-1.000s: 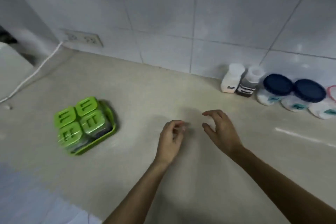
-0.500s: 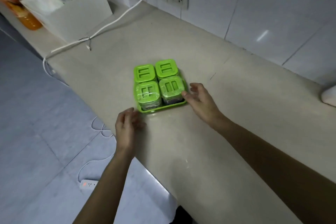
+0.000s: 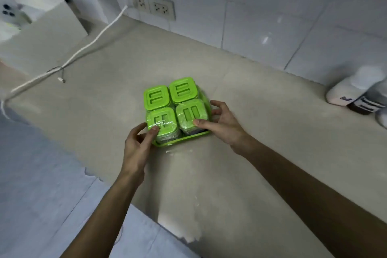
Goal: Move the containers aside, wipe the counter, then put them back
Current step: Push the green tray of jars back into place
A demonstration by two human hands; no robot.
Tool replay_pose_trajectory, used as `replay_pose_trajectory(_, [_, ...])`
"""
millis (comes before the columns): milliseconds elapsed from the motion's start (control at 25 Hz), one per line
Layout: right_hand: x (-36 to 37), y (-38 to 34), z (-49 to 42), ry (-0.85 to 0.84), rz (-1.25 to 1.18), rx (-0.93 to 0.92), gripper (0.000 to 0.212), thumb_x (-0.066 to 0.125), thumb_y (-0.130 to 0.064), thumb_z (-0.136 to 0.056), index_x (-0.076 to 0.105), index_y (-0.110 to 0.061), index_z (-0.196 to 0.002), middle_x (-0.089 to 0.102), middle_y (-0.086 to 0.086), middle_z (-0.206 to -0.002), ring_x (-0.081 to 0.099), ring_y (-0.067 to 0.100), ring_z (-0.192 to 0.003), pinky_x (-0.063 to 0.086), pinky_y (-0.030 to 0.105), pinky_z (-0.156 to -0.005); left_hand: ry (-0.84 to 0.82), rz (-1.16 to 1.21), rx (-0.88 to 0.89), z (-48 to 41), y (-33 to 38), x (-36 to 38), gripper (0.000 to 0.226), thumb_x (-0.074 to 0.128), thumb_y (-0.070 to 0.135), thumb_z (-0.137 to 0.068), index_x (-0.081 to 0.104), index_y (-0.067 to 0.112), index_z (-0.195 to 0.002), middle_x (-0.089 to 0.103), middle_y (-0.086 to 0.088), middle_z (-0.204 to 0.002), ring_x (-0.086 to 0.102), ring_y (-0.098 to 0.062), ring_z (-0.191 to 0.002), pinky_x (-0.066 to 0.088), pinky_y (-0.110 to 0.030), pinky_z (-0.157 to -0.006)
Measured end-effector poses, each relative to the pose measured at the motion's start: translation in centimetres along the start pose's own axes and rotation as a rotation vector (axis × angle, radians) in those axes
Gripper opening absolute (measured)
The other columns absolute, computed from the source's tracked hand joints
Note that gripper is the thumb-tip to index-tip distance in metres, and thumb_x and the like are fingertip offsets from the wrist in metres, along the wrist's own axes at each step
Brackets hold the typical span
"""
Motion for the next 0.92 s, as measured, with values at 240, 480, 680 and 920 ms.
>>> replay_pose_trajectory(240, [-13.7, 2.3, 3.9, 0.338, -0.141, 0.075, 0.071, 0.074, -0.005, -0.079, 0.033, -0.005, -0.136, 0.051, -0.010, -0.089, 0.054, -0.003, -0.070, 0.042, 0.003, -0.049, -0.293, -0.064, 0.102, 0.6, 3.5, 15.1, 0.040, 0.066, 0.025, -0.087, 0.051, 0.016, -0.123, 0.062, -0.008, -0.092, 0.060, -0.010, -0.078, 0.046, -0.019, -0.069])
replay_pose_trajectory(480, [-22.3, 5.4, 5.6, 0.563, -0.168, 0.102, 0.074, 0.077, -0.022, -0.078, 0.034, -0.010, -0.136, 0.053, -0.009, -0.093, 0.055, 0.002, -0.078, 0.046, 0.013, -0.060, -0.548, -0.178, 0.158, 0.0, 4.7, 26.3, 0.039, 0.067, 0.026, -0.086, 0.053, 0.013, -0.121, 0.064, -0.017, -0.101, 0.061, -0.021, -0.086, 0.049, -0.033, -0.079])
replay_pose_trajectory(680, [-24.9, 5.7, 4.7, 0.645, -0.099, 0.056, 0.074, 0.076, -0.028, -0.079, 0.034, -0.009, -0.137, 0.056, -0.004, -0.105, 0.059, 0.014, -0.095, 0.049, 0.029, -0.086, -0.611, -0.241, 0.164, -1.6, 4.6, 30.4, 0.038, 0.067, 0.025, -0.087, 0.053, 0.012, -0.119, 0.065, -0.020, -0.106, 0.061, -0.023, -0.088, 0.048, -0.040, -0.088])
replay_pose_trajectory(920, [-27.4, 5.6, 2.9, 0.719, -0.046, 0.095, 0.066, 0.074, -0.040, -0.078, 0.044, -0.012, -0.130, 0.057, 0.005, -0.123, 0.055, 0.020, -0.108, 0.045, 0.032, -0.093, -0.654, -0.262, 0.176, -3.6, 5.8, 34.2, 0.038, 0.068, 0.028, -0.085, 0.050, 0.018, -0.117, 0.065, -0.020, -0.106, 0.063, -0.028, -0.092, 0.050, -0.048, -0.095])
Point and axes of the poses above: each hand's wrist, its own z-axis away from the middle knuckle, its own x-axis out of the palm, y = z × x, the point moved 6 cm from there along -z, towards the middle knuckle
